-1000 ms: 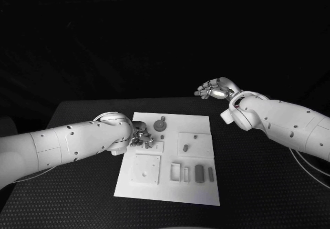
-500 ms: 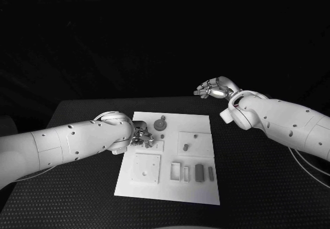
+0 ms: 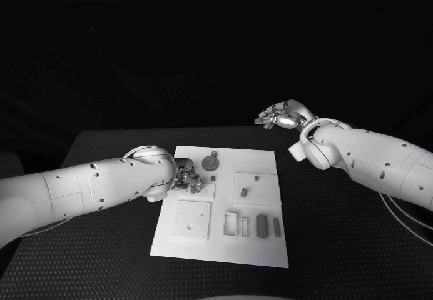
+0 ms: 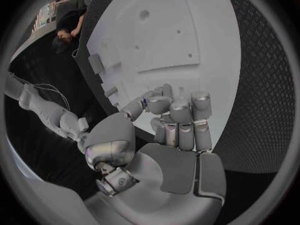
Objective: Assemble the parts on the task board
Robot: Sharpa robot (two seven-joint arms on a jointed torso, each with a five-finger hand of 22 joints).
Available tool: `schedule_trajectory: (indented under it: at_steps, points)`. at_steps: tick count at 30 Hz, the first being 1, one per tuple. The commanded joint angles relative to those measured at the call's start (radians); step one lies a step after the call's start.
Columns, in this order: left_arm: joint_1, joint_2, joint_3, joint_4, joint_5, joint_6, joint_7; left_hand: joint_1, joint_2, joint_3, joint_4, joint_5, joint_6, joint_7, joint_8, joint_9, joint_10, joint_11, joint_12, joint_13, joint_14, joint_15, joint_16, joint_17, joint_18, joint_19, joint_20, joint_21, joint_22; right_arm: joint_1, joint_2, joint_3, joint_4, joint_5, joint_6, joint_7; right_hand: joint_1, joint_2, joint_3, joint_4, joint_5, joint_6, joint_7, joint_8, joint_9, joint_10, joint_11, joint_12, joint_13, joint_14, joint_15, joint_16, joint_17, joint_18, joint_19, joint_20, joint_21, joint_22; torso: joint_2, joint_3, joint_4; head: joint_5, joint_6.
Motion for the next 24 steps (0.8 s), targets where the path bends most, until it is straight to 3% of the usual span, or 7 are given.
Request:
schedule_trajectory:
  at_steps: [1, 16, 19, 24]
  points:
    - [-0.008, 0.001, -0.005, 0.007, -0.015, 0.050, 0.000, 0.013, 0.015, 0.003, -0.005, 0.006, 0.209, -0.096, 0.004, 0.001, -0.011, -0.020, 0.007, -0.001, 0.011, -0.009, 0.007, -0.002, 0.010, -0.004, -0.088, 0.004, 0.017, 0.000, 0.001, 0.001, 0.000, 0.000, 0.014, 0.012, 0.009, 0.002, 0.002, 0.000, 0.004, -0.003, 0.013, 0.004, -0.002, 0.006, 0.001, -0.001, -0.001, 0.000, 0.005, 0.000, -0.001, 0.002, -0.002, 0.006, -0.006, 0.002, 0.000, -0.0005, -0.0005, -0.001, -0.002]
    - [-0.008, 0.004, -0.005, 0.007, -0.020, 0.062, -0.007, 0.017, 0.013, 0.004, -0.007, 0.018, 0.211, -0.097, 0.010, 0.004, -0.012, -0.021, 0.014, -0.003, 0.012, -0.010, 0.011, -0.003, 0.010, -0.004, -0.087, 0.006, 0.017, 0.000, 0.001, 0.001, 0.001, 0.000, 0.016, 0.012, 0.009, 0.003, 0.002, 0.000, 0.004, -0.003, 0.013, 0.004, -0.002, 0.006, 0.001, -0.001, -0.003, 0.000, 0.005, 0.000, -0.002, 0.002, -0.002, 0.006, -0.007, 0.002, 0.000, 0.0001, 0.0002, -0.003, -0.002]
    - [-0.008, 0.005, -0.005, 0.007, -0.019, 0.057, -0.006, 0.012, 0.014, -0.002, 0.003, 0.001, 0.209, -0.097, 0.012, 0.004, -0.013, -0.021, 0.017, -0.005, 0.010, -0.009, 0.011, -0.005, 0.009, -0.004, -0.085, 0.005, 0.016, 0.000, 0.000, 0.000, 0.001, 0.000, 0.016, 0.011, 0.009, 0.003, 0.002, 0.000, 0.004, -0.002, 0.013, 0.004, -0.002, 0.006, 0.001, -0.001, -0.004, 0.000, 0.005, 0.000, -0.002, 0.002, -0.002, 0.006, -0.007, 0.002, 0.000, 0.0004, -0.0002, -0.003, -0.004]
    - [-0.008, 0.008, -0.005, 0.004, -0.010, 0.066, -0.007, -0.019, 0.021, -0.015, 0.041, -0.095, 0.206, -0.097, 0.020, 0.004, -0.017, -0.020, 0.025, -0.014, 0.007, -0.006, 0.015, -0.010, 0.009, -0.009, -0.083, 0.002, 0.015, 0.000, -0.001, 0.000, 0.001, 0.002, 0.017, 0.010, 0.010, 0.003, 0.002, 0.000, 0.004, -0.002, 0.013, 0.004, -0.002, 0.006, 0.001, -0.001, -0.004, -0.001, 0.005, 0.000, -0.003, 0.003, -0.003, 0.006, -0.007, 0.002, 0.000, 0.0002, 0.0000, -0.001, -0.004]
